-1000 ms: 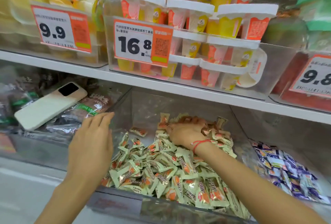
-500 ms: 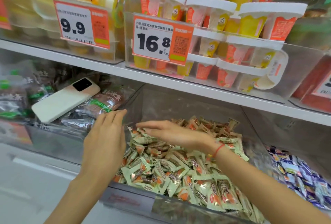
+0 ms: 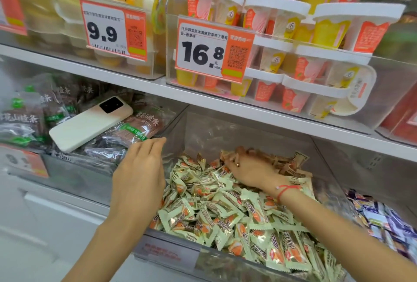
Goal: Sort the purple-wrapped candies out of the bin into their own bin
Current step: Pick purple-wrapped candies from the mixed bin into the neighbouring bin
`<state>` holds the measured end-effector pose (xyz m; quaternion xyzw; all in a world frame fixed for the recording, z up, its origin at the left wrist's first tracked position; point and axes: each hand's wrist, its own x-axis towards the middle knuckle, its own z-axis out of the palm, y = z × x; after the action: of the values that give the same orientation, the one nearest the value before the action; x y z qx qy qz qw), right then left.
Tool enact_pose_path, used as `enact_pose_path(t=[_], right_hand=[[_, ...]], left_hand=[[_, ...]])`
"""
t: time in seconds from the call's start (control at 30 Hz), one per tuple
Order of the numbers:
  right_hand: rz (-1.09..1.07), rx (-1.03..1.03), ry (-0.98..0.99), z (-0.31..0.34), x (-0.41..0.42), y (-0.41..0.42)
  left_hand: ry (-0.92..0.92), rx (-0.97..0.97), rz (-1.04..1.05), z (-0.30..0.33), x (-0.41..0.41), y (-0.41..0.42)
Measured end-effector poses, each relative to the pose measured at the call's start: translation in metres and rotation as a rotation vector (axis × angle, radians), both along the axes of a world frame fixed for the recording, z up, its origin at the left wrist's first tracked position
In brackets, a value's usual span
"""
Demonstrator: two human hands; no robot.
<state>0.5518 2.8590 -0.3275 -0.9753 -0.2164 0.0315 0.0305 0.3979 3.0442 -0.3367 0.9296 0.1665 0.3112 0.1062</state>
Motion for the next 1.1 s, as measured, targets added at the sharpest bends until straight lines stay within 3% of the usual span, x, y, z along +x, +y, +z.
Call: enact_pose_path(t=[0.13, 0.27, 0.4, 0.5, 0.63, 0.77, 0.97, 1.1], right_hand=[[0.124, -0.068, 0.3, -0.025, -0.018, 0.072], [0.317, -0.167, 0.341, -0.029, -0.029, 0.096], [0.422, 0.161, 0.548, 0.003, -0.046, 0.047], [0.559, 0.19, 0.618, 0.033, -0.059, 0.008], [0.482, 0.219, 0.353, 0.049, -0.026, -0.012], [0.391, 0.066, 0.045, 0.039, 0.016, 0.006], [0.457, -0.311, -0.135, -0.012, 0.035, 0.044], [0.387, -0.334, -0.072, -0.011, 0.046, 0.046]], left_hand=[[-0.011, -0.037, -0.004, 0.001, -0.001, -0.001], [-0.029, -0.039, -0.015, 0.002, -0.002, -0.001], [-0.014, -0.018, -0.018, 0.002, -0.004, 0.0], [-0.009, -0.029, -0.013, 0.002, -0.004, -0.001], [-0.009, -0.081, 0.003, 0.003, -0.003, -0.005], [-0.01, -0.055, 0.004, 0.003, -0.002, -0.004], [-0.033, 0.049, 0.02, 0.002, -0.001, -0.002], [-0.024, 0.04, 0.037, 0.002, -0.001, -0.001]])
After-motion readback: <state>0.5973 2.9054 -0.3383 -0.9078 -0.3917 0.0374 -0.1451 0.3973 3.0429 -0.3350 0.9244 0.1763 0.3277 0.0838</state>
